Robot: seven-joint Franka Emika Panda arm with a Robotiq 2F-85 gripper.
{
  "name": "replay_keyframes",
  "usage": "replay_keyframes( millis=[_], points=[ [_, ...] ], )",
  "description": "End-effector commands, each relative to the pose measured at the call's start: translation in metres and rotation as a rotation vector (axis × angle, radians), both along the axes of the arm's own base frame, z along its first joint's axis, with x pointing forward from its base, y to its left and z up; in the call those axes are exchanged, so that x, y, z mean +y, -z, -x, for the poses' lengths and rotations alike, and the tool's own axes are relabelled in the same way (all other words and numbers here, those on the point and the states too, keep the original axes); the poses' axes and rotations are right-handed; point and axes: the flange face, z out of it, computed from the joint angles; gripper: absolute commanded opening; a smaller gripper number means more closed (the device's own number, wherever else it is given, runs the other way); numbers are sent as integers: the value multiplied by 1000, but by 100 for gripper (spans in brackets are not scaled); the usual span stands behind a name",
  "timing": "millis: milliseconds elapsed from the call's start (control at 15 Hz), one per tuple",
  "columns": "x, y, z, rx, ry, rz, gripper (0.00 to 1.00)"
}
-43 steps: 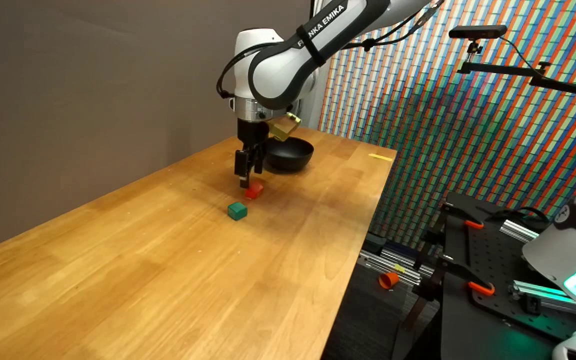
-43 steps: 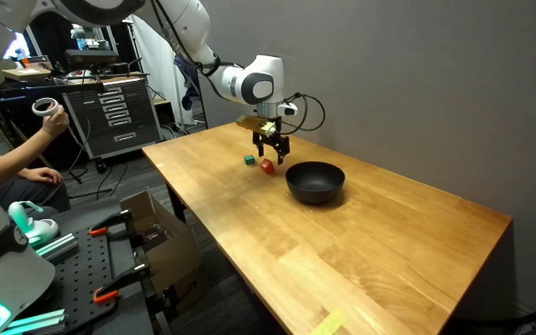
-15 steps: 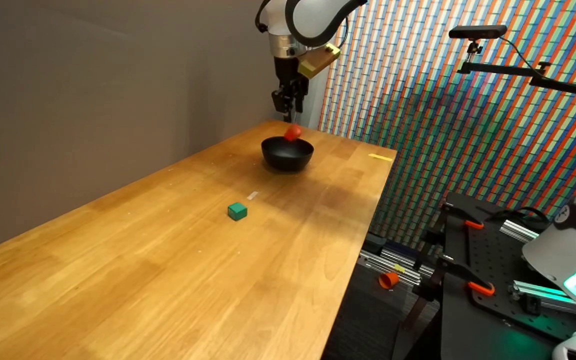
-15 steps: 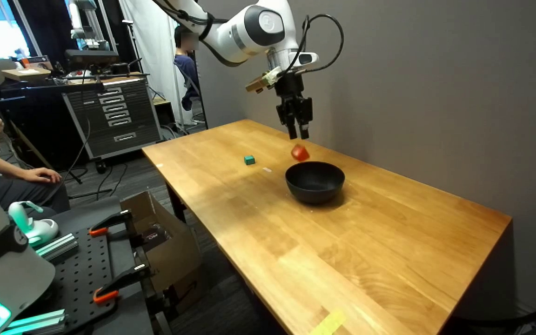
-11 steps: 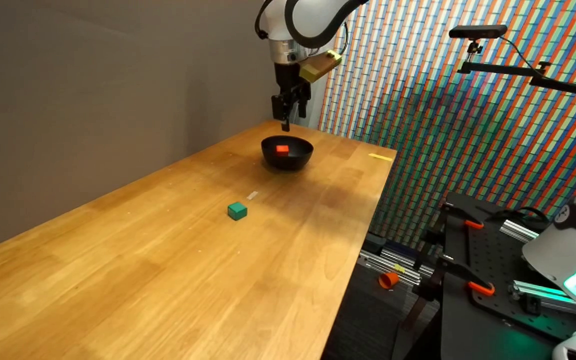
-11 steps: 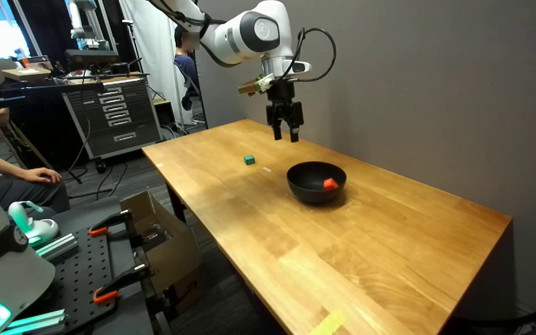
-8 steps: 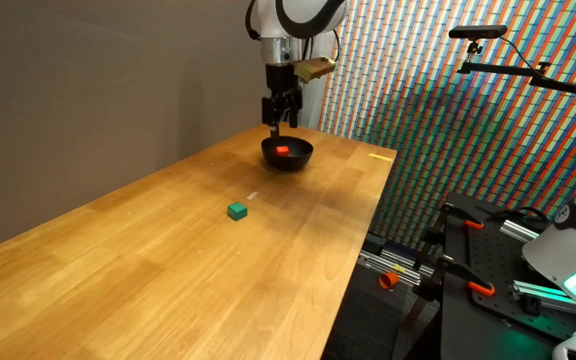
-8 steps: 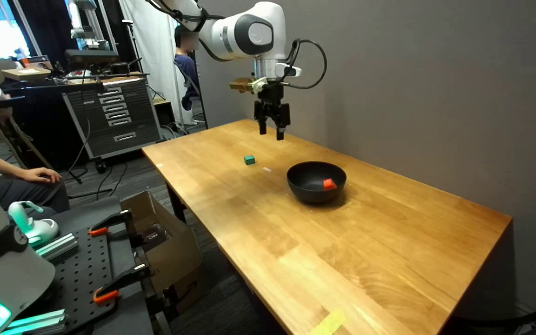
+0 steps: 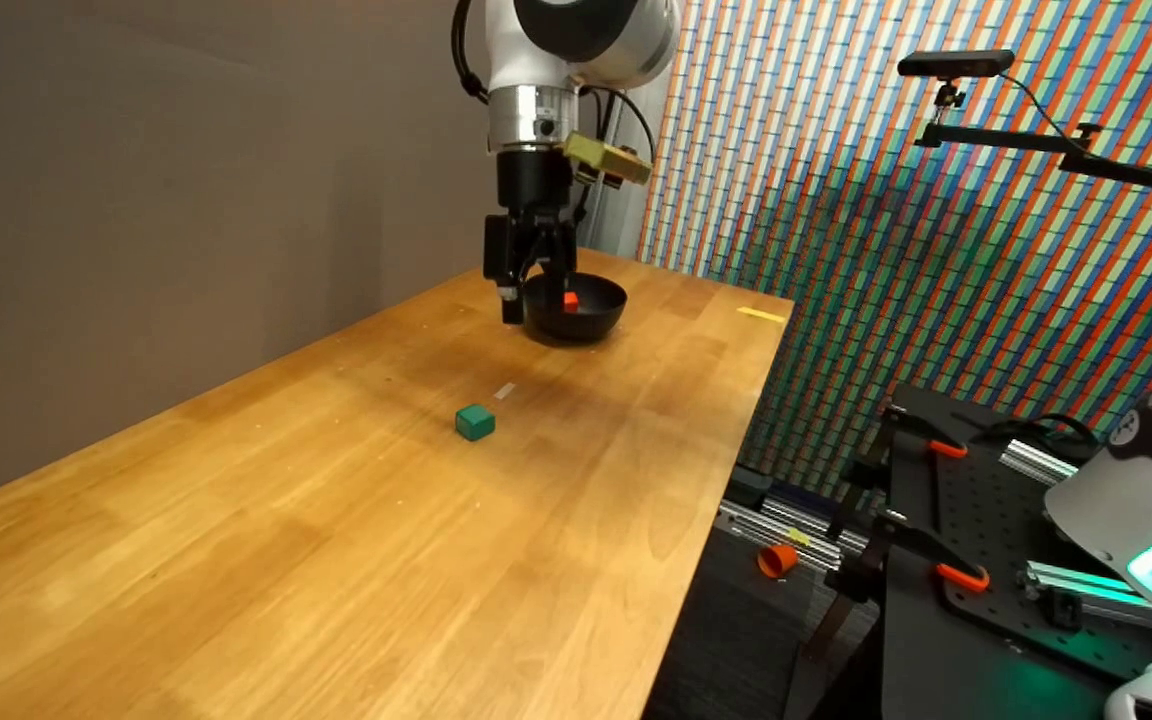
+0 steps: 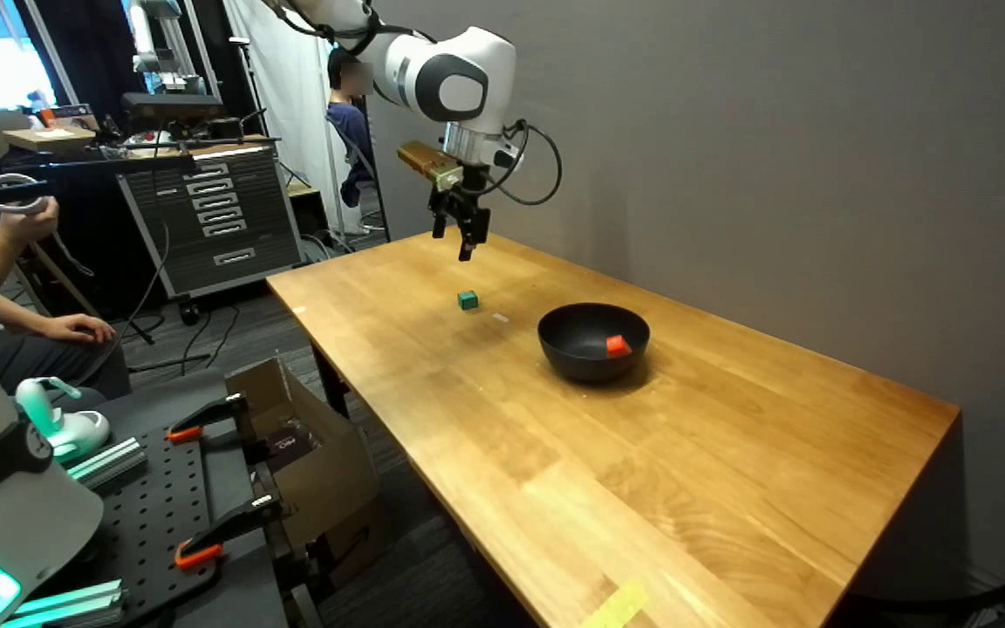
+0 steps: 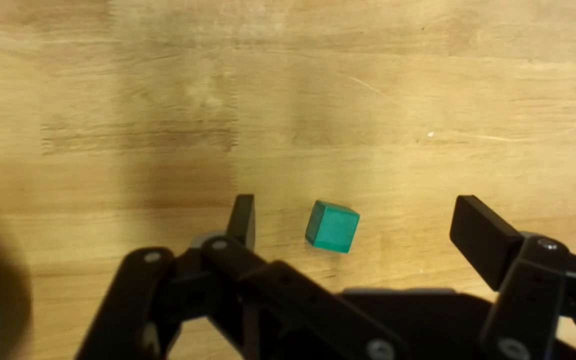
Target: Put the blocks in the bowl
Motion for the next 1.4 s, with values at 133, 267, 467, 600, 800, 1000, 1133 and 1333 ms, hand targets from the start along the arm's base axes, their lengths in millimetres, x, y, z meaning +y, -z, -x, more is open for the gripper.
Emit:
replay_keyframes(
  millis=[133,267,467,600,800,1000,1133,1333],
  points=[
    [24,49,0,59,-7,-59,100],
    [34,69,-1,28,1,-11,100],
    [48,89,-8,-25,12,8,100],
    [57,100,-13,-54,26,20,100],
    [60,111,-22,-134,26,92,100],
    [59,122,-30,-192,38,158,100],
    [59,129,-34,-209,47,188,75],
    [61,132,-35,-217,47,218,58]
  ],
)
